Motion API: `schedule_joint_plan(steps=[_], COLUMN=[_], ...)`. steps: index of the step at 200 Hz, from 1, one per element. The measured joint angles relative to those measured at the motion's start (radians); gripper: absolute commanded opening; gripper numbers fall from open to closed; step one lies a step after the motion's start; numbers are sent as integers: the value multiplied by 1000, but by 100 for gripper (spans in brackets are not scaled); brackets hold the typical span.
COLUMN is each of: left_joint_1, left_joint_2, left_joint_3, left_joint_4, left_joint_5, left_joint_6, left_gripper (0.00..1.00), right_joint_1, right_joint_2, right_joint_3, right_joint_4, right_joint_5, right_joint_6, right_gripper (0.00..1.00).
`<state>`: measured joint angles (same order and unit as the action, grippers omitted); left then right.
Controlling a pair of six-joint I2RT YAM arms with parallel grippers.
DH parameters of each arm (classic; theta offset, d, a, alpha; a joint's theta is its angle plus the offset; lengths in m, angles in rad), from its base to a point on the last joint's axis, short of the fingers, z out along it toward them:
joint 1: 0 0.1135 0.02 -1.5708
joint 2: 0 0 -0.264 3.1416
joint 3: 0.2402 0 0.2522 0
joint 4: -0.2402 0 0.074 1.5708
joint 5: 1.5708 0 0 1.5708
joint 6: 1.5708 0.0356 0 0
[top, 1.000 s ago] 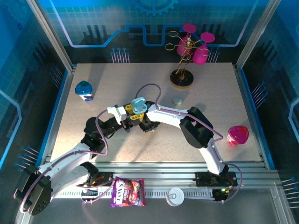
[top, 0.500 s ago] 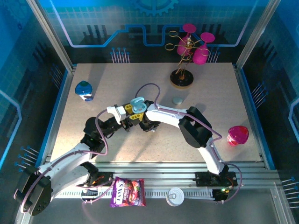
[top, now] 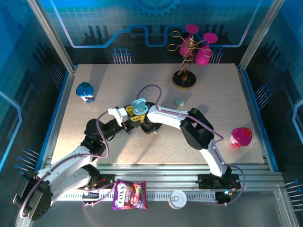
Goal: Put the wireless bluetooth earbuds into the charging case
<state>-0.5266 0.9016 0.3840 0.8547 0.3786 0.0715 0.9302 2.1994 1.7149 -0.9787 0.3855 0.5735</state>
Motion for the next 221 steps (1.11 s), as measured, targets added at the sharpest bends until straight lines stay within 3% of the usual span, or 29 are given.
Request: schedule_joint_plan(steps=[81, 163, 221], left_joint_1=[0, 0, 0], left_joint_2=[-13, -19, -24], left_joint_3=[0, 0, 0], left_joint_4=[-29, -46, -50], left_joint_5=[0, -1, -3], left_joint_6=[11, 11, 11], left_gripper=[29, 29, 29], right_joint_1=[3, 3, 3], right_joint_2=[3, 8, 3], right_joint_3=[-8, -12, -19], right_joint_4=[4, 10, 14], right_joint_5=[-19, -23, -22], right_joint_6=[4, 7, 7], right_gripper=[26, 15, 15])
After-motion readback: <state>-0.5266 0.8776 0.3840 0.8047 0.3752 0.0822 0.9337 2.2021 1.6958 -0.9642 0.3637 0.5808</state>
